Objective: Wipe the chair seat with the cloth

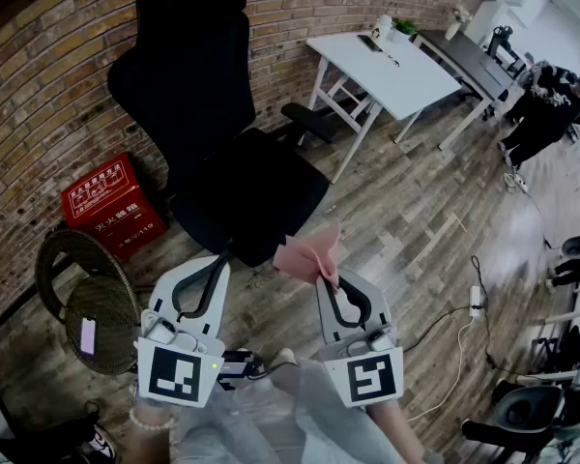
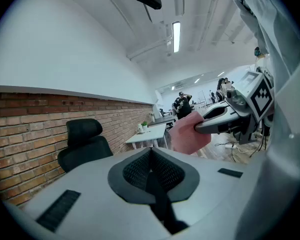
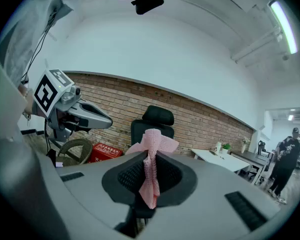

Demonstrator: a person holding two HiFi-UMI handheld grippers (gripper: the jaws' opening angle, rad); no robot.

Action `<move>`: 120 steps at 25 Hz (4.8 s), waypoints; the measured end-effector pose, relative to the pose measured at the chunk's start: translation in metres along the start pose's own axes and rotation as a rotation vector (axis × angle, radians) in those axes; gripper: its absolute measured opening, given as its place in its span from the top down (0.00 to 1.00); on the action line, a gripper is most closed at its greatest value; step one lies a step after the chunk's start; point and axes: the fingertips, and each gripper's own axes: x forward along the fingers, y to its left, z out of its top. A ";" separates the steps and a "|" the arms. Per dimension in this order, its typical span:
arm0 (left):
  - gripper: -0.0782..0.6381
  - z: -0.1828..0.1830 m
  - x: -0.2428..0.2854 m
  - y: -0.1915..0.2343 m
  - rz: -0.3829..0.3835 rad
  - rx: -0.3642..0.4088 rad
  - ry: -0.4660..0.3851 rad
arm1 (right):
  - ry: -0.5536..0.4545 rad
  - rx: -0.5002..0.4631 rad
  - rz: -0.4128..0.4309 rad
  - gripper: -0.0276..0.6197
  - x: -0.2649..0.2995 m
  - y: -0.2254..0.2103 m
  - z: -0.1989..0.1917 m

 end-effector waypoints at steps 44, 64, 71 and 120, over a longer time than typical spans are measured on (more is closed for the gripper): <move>0.87 -0.010 0.071 0.033 -0.053 0.031 -0.046 | 0.018 0.019 -0.093 0.87 0.058 -0.048 -0.017; 0.87 0.030 0.290 0.063 0.106 0.013 0.026 | -0.004 0.014 0.100 0.87 0.189 -0.248 -0.057; 0.87 0.024 0.330 0.076 0.172 -0.002 0.073 | -0.006 0.008 0.198 0.87 0.232 -0.271 -0.072; 0.87 -0.291 0.460 0.274 0.115 -0.140 0.227 | 0.405 0.129 0.190 0.87 0.589 -0.165 -0.360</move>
